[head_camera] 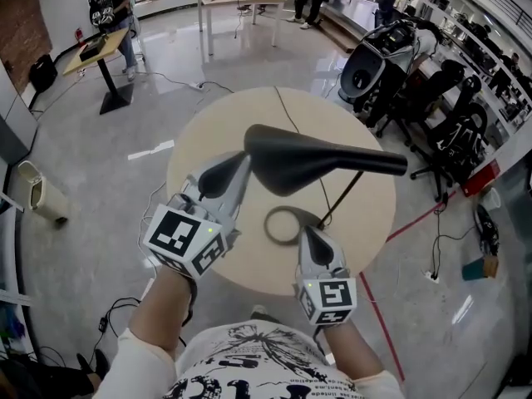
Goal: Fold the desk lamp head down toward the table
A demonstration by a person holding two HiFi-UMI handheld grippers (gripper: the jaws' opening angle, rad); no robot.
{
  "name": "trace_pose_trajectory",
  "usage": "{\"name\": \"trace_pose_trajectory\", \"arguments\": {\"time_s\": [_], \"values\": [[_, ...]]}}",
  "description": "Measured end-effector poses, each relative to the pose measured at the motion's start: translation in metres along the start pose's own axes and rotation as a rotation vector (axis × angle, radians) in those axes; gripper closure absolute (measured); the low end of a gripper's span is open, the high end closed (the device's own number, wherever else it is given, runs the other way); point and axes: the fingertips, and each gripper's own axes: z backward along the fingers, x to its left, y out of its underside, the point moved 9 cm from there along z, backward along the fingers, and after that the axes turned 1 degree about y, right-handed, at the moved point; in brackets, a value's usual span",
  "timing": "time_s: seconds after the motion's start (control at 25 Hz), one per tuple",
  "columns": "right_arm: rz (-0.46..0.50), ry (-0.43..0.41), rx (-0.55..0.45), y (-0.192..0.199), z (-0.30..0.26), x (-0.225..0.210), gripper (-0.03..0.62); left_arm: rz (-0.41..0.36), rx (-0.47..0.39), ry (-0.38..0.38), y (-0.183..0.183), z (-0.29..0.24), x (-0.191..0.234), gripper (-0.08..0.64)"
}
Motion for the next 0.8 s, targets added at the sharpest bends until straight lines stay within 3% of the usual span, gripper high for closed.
{"name": "trace_pose_trajectory", "arguments": {"time_s": [0.8], "values": [[-0.018,0.007,0.091,0.036,0.001,0.012,0.583,0.129,0.215,0.041,0.091,0.000,-0.006,0.554]]}}
